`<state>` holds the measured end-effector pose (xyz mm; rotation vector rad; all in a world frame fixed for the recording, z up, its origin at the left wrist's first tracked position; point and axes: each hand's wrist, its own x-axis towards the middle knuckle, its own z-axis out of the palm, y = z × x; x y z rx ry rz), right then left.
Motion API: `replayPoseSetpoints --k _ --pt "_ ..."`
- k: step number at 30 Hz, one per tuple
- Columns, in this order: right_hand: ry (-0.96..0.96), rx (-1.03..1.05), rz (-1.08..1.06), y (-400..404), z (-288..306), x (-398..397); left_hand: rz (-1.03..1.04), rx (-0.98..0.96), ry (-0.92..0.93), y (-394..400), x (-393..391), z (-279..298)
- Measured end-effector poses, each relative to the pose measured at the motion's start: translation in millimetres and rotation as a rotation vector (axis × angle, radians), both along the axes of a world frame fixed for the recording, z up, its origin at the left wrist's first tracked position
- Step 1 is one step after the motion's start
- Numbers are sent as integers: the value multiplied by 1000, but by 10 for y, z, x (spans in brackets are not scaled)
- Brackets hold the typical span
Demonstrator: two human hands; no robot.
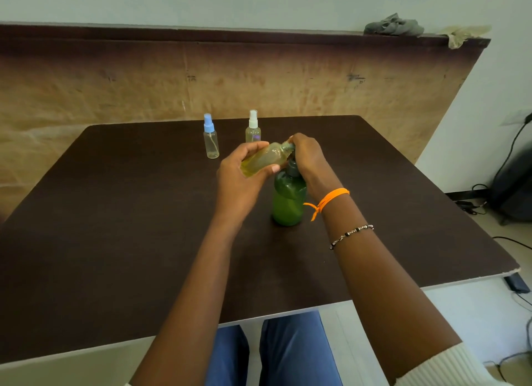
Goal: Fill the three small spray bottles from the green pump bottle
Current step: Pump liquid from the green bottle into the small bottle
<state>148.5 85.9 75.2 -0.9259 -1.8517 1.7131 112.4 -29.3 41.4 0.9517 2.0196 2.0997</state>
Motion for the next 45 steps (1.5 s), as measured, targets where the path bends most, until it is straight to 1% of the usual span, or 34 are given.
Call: replayPoseSetpoints --k 5,12,15,18,20,24,26,28,30,32,35,39,40,42,45 --pt "-33 85 -58 -30 -82 -23 -2 -2 -6 -1 -8 -26" --pt "-28 -28 29 -16 9 24 3 -16 14 -3 -43 29" --pt "-20 -6 -24 -2 8 11 9 -31 31 7 -17 34" --pt "-60 74 -61 53 -136 -17 12 -45 27 4 3 4" --pt "-51 66 -47 211 -314 -82 -1 -43 21 3 2 -8" --pt "-60 70 -14 -8 -37 33 -3 -44 8 -5 -15 -1" --pt "-46 17 49 43 -20 5 -4 -43 13 -27 -36 6" --pt "-34 -13 70 50 -17 10 -7 -45 15 -43 -43 12" --pt "11 -2 34 66 -58 -4 -13 -54 19 -39 -26 14" --pt "35 54 -14 89 -115 -31 -8 -67 30 -22 -5 7" --pt "26 76 -26 81 -139 -48 -10 -62 21 -25 -18 -8" --pt "-28 -10 65 59 -48 -18 -19 -52 14 -49 -38 -7" --pt "-60 -4 93 73 -16 3 -19 -47 15 -53 -40 -2" --pt "-122 78 132 125 71 32 -18 -39 18 -64 -50 6" --pt "-135 170 138 212 223 -35 -18 -34 2 -80 -59 4"
